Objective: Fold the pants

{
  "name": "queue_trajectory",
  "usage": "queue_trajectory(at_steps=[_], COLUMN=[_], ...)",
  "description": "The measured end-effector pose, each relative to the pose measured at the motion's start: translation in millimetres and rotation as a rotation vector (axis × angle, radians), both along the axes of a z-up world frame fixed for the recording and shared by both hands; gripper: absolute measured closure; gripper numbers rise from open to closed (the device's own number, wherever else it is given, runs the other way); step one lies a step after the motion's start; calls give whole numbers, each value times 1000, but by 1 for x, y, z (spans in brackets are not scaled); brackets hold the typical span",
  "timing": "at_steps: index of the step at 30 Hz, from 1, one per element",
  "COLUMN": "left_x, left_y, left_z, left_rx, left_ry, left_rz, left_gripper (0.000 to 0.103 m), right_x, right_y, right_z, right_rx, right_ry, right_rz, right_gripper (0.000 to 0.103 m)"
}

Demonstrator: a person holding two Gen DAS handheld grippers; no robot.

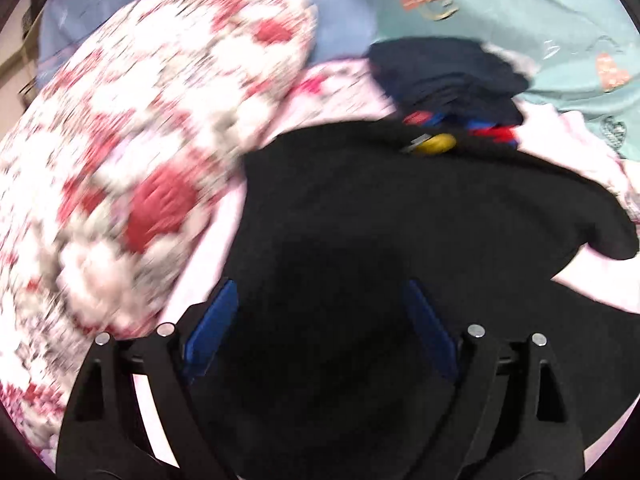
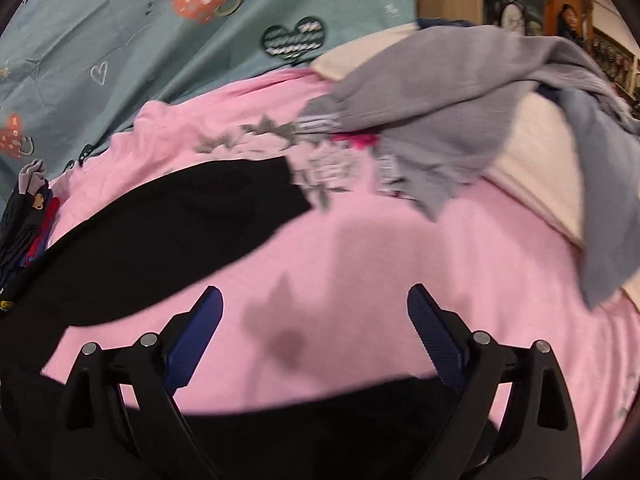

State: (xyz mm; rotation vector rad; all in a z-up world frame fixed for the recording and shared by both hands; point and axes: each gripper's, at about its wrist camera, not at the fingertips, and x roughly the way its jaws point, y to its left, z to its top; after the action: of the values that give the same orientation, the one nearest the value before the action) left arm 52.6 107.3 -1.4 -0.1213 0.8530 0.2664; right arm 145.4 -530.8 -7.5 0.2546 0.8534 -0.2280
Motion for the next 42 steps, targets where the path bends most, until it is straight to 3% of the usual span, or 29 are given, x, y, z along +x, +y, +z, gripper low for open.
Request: queue_trajectory(at_steps=[4, 6, 8, 9, 10, 12, 13, 18, 20, 22, 23, 24, 25, 29, 30, 32, 36, 40, 42], left_x=[24, 35, 44, 47, 49, 51, 51, 53, 51, 57, 57, 54, 50, 47, 52, 65, 99, 127, 138], left_y=[-33, -37, -34, -33, -31, -31, -30, -36, -34, -30, -30, -28, -26, -14, -7, 4, 27, 38, 41], left_z=[-7, -25, -49, -59, -67, -70, -68, -71, -71, -68, -63, -54, -41, -2, 5, 12, 12, -4, -20], left_rx=[-48, -73, -81, -67, -54, -67, -79, -53, -58, -67, -71, -71, -59, 86, 137, 187, 230, 235, 253], left_ry=[-53, -17, 40, 65, 91, 98, 86, 101, 103, 112, 110, 92, 51, -50, -66, -78, -97, -56, 18], left_rz=[-106, -98, -78, -61, -59, -71, -66, -73, -76, -93, -108, -124, -135, -112, -88, -37, 24, 20, 57], left_gripper=[12, 12, 12, 12, 12, 12, 12, 11, 10, 10, 10, 10, 10, 10, 10, 10, 10, 11, 18], right_x=[54, 70, 81, 86, 92, 100, 101, 74, 74, 85, 88, 86, 80, 61, 60, 71, 93, 111, 116], right_y=[20, 14, 6, 8, 14, 23, 25, -3, -11, -21, -25, -26, -28, -20, -15, 7, 79, 154, 195], right_z=[-25, -35, -46, -47, -45, -42, -40, -8, -10, -34, -43, -39, -28, 16, 20, 23, 13, -4, -14], right_rx=[73, 140, 231, 221, 146, 76, 79, 68, 21, 14, 15, -4, -48, -124, -96, 30, 138, 125, 88], right_ry=[18, 14, 19, 31, 39, 72, 68, -41, -23, 116, 165, 153, 128, -42, -66, -67, -15, 60, 112], right_rz=[-7, -68, -132, -150, -153, -103, -70, -105, -104, -91, -85, -87, -127, -220, -196, -43, 198, 354, 460], right_gripper=[9, 10, 20, 42, 70, 87, 89, 90, 88, 68, 64, 48, 43, 39, 38, 38, 33, 30, 32])
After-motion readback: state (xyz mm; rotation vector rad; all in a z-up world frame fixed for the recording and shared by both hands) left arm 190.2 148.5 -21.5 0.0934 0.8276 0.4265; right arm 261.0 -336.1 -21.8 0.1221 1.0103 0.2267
